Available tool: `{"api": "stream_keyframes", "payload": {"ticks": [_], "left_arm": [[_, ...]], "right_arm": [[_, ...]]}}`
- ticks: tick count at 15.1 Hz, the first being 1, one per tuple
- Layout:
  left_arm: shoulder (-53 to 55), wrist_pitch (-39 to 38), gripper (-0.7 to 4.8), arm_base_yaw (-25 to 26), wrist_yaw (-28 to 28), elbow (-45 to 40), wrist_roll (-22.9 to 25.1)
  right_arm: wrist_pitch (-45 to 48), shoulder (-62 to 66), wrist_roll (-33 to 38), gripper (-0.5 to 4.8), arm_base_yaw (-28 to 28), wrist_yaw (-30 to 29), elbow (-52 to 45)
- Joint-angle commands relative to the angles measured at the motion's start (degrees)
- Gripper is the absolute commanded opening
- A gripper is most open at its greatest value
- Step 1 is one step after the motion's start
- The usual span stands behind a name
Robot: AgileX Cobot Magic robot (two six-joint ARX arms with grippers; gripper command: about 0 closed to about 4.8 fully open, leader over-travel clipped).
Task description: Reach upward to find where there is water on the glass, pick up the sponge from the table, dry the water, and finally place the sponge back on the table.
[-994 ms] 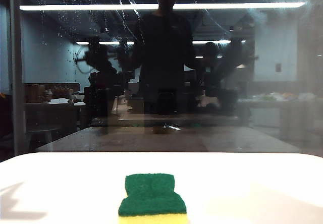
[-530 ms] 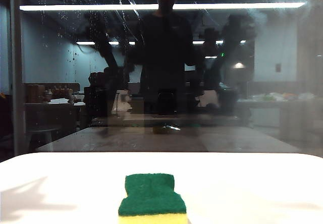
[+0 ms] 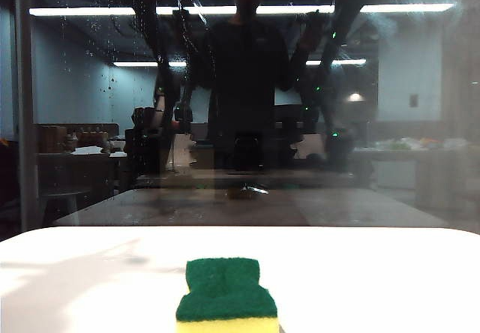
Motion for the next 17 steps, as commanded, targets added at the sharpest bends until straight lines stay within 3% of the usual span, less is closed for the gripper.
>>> {"api": "stream_keyframes", "payload": {"ticks": [1,5,8,13,17], "left_arm": [[8.48,-3.5,-0.06,-0.04,1.68,11.96,0.0],[18.23,-5.49,-0.06,-0.04,1.95,24.52,0.02],[20.7,-5.38,-0.06,-0.04,2.84,26.45,0.31],[20.76,-4.66,-0.06,-0.04,4.63,26.45,0.5],[20.76,-1.49,-0.06,-0.04,18.6,26.45,-0.28]], "right_arm": [[-0.42,7.63,0.31,-0.05,0.04,-0.37,9.57],[-4.07,18.99,0.7,-0.05,0.04,-2.99,22.32],[-9.92,25.33,0.7,-0.05,0.07,-4.42,30.56],[-9.68,26.56,0.7,-0.05,0.07,-6.97,31.95],[-7.58,26.53,1.99,-0.05,0.07,-22.67,32.0]]}}
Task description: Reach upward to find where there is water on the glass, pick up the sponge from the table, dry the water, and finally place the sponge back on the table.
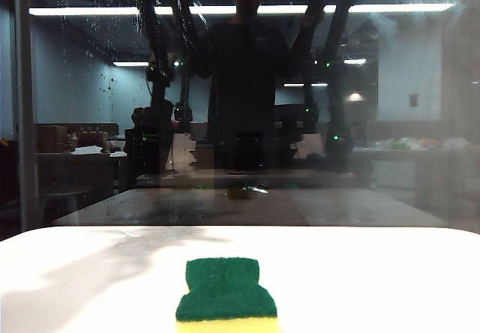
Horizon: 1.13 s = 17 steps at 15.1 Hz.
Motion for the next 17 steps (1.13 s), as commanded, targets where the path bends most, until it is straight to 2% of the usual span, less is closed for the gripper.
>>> {"api": "stream_keyframes", "payload": {"ticks": [1,3,6,8,9,11,14,17], "left_arm": [[-0.2,4.09,-0.06,-0.04,13.51,0.26,-2.8],[-0.2,5.81,-0.06,-0.04,25.51,0.26,-8.24],[-0.15,8.35,-0.06,-0.04,39.56,0.26,-13.99],[0.2,11.74,-0.06,-0.04,45.94,0.26,-19.23],[0.37,13.55,-0.06,-0.04,47.32,0.26,-21.11],[0.44,13.97,-0.06,-0.07,47.23,0.26,-21.42],[0.59,13.99,-0.06,-0.07,47.04,0.26,-21.4],[0.94,14.21,-0.06,-0.04,44.78,0.26,-21.33]], "right_arm": [[2.95,-0.22,3.3,-0.05,0.02,-13.9,0.35],[3.87,-0.22,5.55,-0.05,0.02,-26.32,0.52],[7.56,-0.37,6.32,-0.05,0.02,-35.95,0.52],[9.25,-0.63,8.85,-0.05,0.02,-39.95,0.52],[10.21,-0.61,8.87,-0.05,0.02,-42.32,0.52],[11.82,-0.66,9.2,-0.05,0.04,-46.93,0.52],[12.35,-0.7,10.12,-0.05,0.04,-46.88,0.52],[12.33,-0.7,10.12,-0.05,0.02,-43.56,0.52]]}}
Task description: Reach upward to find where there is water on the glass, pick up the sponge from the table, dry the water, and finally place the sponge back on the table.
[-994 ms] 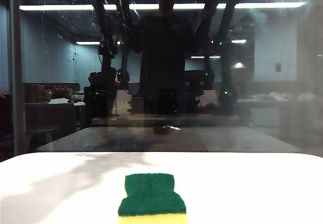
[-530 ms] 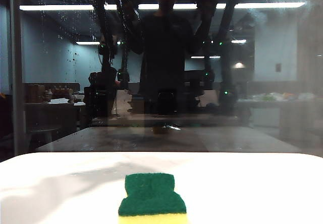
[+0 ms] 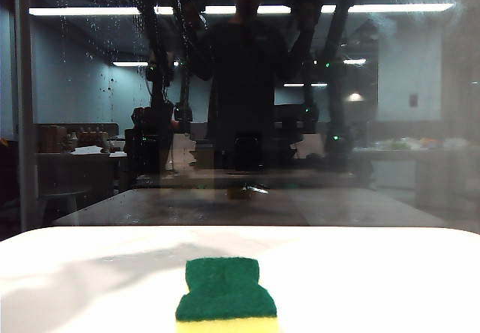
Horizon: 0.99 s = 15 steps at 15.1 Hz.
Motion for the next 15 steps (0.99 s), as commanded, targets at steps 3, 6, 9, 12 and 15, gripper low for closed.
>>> {"api": "stream_keyframes", "payload": {"ticks": [3,6,9,12,15], "left_arm": [[1.09,1.22,-0.06,-0.02,-5.2,0.24,-0.13],[1.44,0.63,-0.06,0.04,-8.83,0.24,3.02],[1.42,-2.32,-0.06,0.04,-21.29,0.24,9.97],[1.4,-6.58,-0.06,0.04,-32.17,0.24,15.67],[1.4,-11.39,-0.06,0.04,-48.68,0.24,23.26]], "right_arm": [[0.66,-0.02,0.42,-0.05,-0.04,7.61,0.37],[0.28,0.37,0.39,-0.05,-0.07,13.7,0.37],[-0.44,1.01,-1.29,-0.05,-0.11,23.67,0.37],[-3.06,0.96,-8.02,-0.05,-0.09,35.01,0.37],[-6.62,0.94,-11.06,-0.05,-0.09,48.54,0.37]]}}
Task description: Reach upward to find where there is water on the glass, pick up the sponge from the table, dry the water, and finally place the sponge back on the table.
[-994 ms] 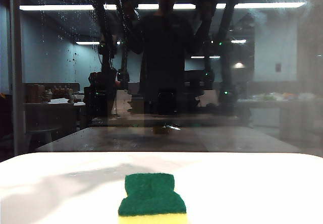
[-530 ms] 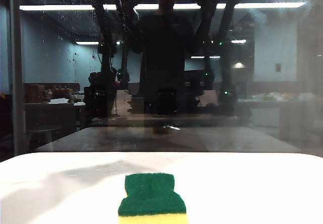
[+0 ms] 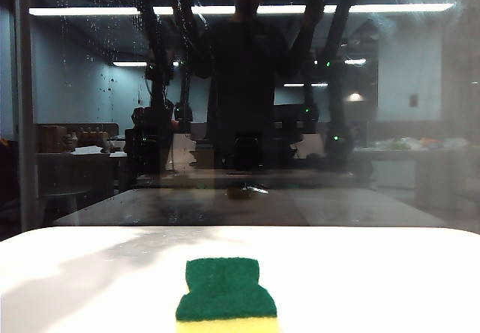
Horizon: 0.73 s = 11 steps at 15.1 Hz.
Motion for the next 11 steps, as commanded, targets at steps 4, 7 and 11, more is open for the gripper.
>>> {"api": "stream_keyframes", "payload": {"ticks": [4,7,11], "left_arm": [[-0.35,-2.99,-0.06,-0.02,-24.83,0.26,12.81],[-0.35,-2.75,-0.06,-0.02,-24.02,0.26,13.18],[-0.87,-3.82,-0.05,-0.04,-24.02,0.26,13.18]], "right_arm": [[-2.27,-0.28,-8.59,-0.05,0.02,19.61,0.24],[-2.23,-0.28,-9.42,-0.05,0.02,22.27,0.24],[-2.23,-0.35,-9.44,-0.05,0.04,23.3,0.24]]}}
